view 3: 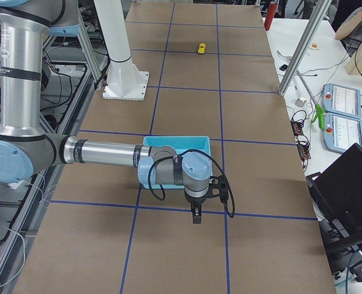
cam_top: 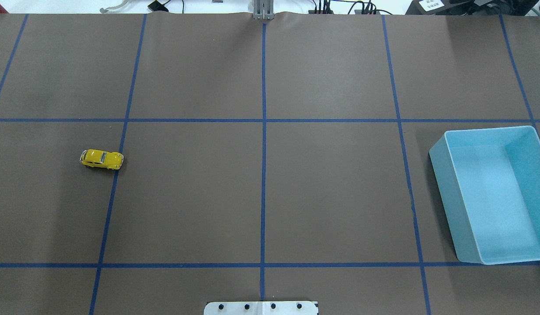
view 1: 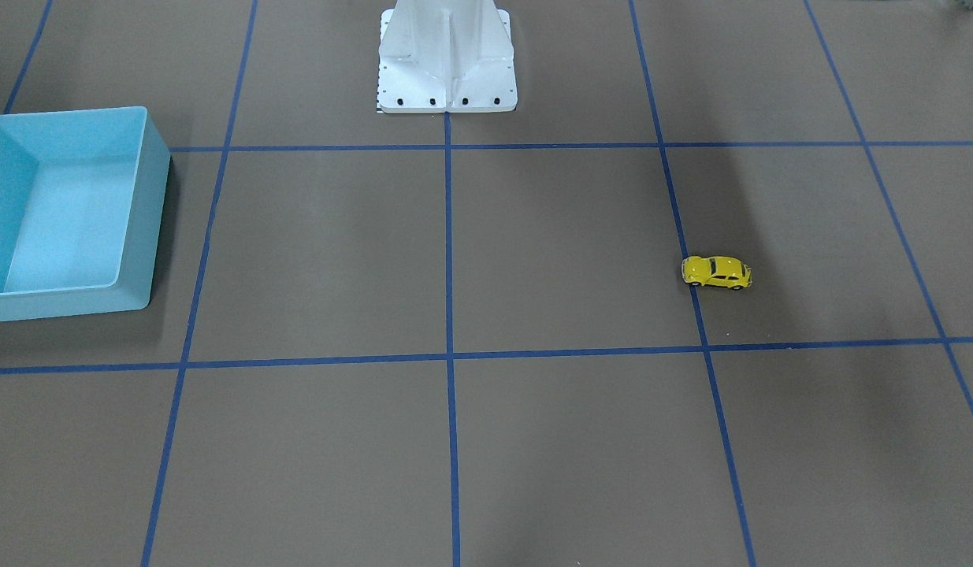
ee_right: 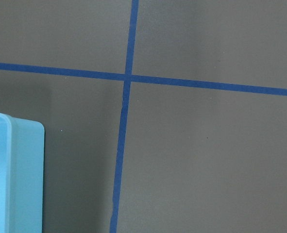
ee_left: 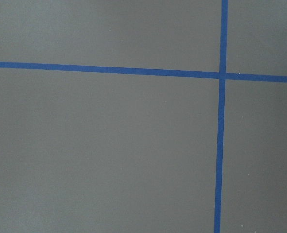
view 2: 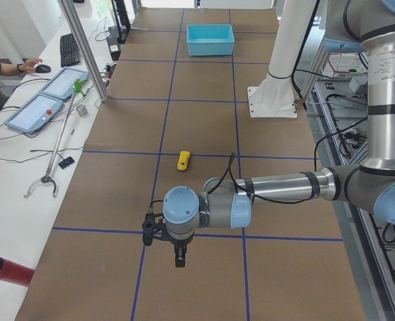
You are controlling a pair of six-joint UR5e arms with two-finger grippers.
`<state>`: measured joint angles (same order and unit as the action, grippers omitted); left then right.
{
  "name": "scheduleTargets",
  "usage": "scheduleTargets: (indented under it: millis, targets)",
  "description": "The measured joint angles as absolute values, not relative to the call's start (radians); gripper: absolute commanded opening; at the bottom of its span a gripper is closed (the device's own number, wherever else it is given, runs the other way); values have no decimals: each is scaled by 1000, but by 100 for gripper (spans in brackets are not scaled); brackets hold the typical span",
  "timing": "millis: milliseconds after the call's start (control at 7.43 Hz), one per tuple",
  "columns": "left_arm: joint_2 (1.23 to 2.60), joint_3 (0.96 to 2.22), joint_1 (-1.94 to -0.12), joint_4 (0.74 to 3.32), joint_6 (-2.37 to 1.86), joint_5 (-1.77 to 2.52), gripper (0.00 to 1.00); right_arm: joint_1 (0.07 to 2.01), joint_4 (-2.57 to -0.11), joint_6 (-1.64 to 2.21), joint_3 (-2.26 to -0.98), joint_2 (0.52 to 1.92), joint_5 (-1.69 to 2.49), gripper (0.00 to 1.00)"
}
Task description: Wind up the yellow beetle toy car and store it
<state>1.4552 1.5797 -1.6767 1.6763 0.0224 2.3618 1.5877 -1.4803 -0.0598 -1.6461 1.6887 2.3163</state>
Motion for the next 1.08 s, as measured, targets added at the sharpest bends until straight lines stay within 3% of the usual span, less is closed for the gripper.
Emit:
scheduleTargets:
  millis: [538, 1076]
  targets:
    - [1473, 1591, -1668, 1680, 21, 2380, 99, 1586, -1473, -60, -1647, 1710, 2310, 100]
    - [1476, 1694, -1552, 1766, 22, 2495, 99, 1586, -1465, -59, -1630, 1706, 2309, 100]
